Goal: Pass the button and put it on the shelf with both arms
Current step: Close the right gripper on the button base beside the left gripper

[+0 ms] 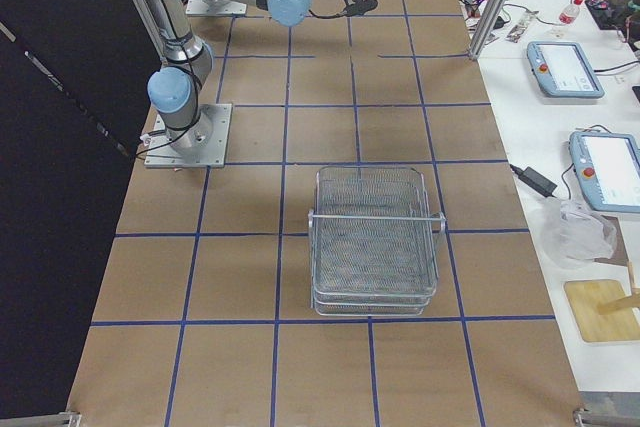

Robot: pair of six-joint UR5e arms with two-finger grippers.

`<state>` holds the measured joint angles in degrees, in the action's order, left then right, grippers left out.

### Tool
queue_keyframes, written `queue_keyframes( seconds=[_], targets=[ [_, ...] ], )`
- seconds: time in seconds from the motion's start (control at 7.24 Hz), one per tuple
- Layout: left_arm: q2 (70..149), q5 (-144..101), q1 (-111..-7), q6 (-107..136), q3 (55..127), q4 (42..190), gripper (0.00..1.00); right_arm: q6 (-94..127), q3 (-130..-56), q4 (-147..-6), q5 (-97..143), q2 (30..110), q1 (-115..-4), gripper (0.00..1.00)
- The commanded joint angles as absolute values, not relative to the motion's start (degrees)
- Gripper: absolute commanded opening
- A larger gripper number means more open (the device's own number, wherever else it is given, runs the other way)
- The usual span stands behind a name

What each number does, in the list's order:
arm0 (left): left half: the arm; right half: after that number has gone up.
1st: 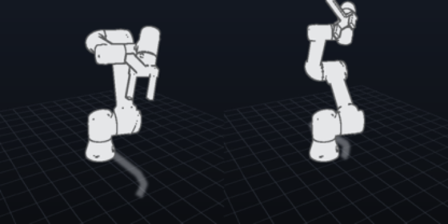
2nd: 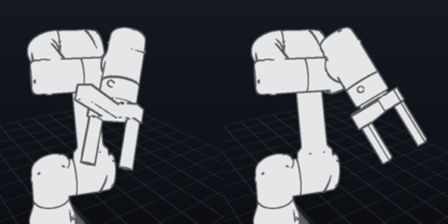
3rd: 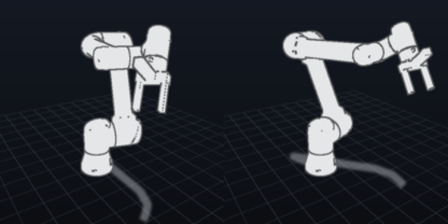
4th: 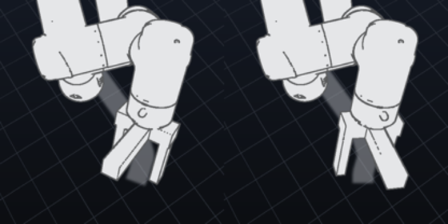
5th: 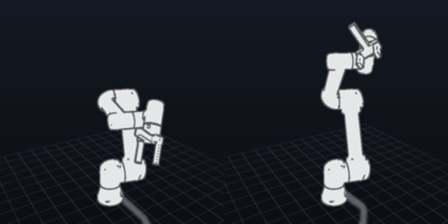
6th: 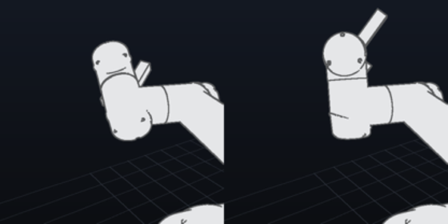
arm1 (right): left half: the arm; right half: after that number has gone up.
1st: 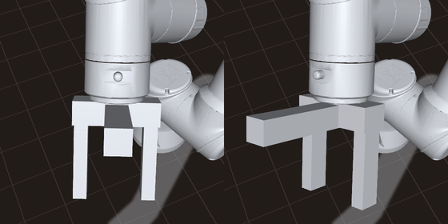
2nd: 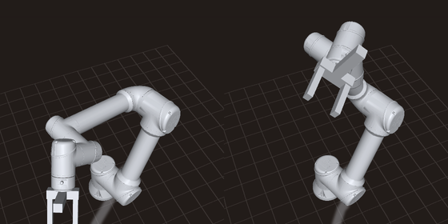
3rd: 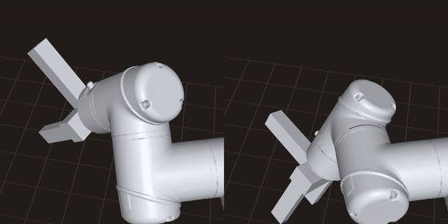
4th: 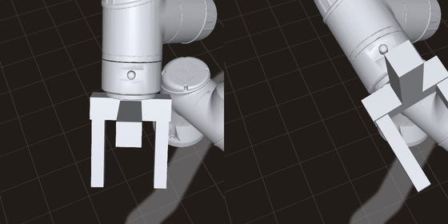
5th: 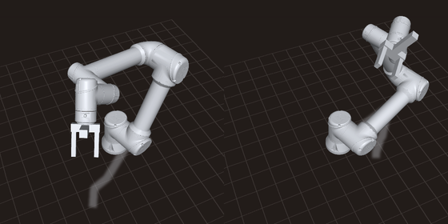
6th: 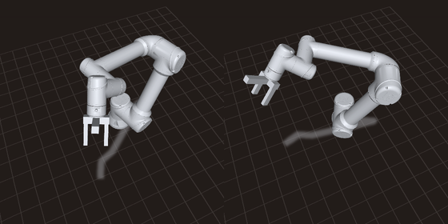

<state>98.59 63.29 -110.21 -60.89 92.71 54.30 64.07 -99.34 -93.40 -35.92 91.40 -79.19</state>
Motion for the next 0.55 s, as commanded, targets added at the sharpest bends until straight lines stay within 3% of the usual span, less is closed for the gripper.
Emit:
queue_keyframes(
  seconds=[0.0, 0.14, 0.28, 0.41],
  targets=[
    [98.4, 63.3, -110.2, -60.9, 92.7, 54.3, 0.00, 64.5, -100.4, -93.5, -35.9, 91.3, -79.3, 0.96],
    [98.3, 63.3, -110.2, -60.8, 92.7, 54.3, 0.00, 64.6, -100.5, -93.4, -35.9, 91.6, -79.3, 0.81],
    [98.3, 63.3, -110.1, -60.8, 92.8, 54.3, 0.00, 64.5, -100.4, -93.5, -35.9, 91.7, -79.3, 0.75],
    [98.3, 63.3, -110.2, -60.9, 92.8, 54.3, 0.00, 64.5, -100.4, -93.4, -35.9, 91.7, -79.3, 0.75]
  ],
)
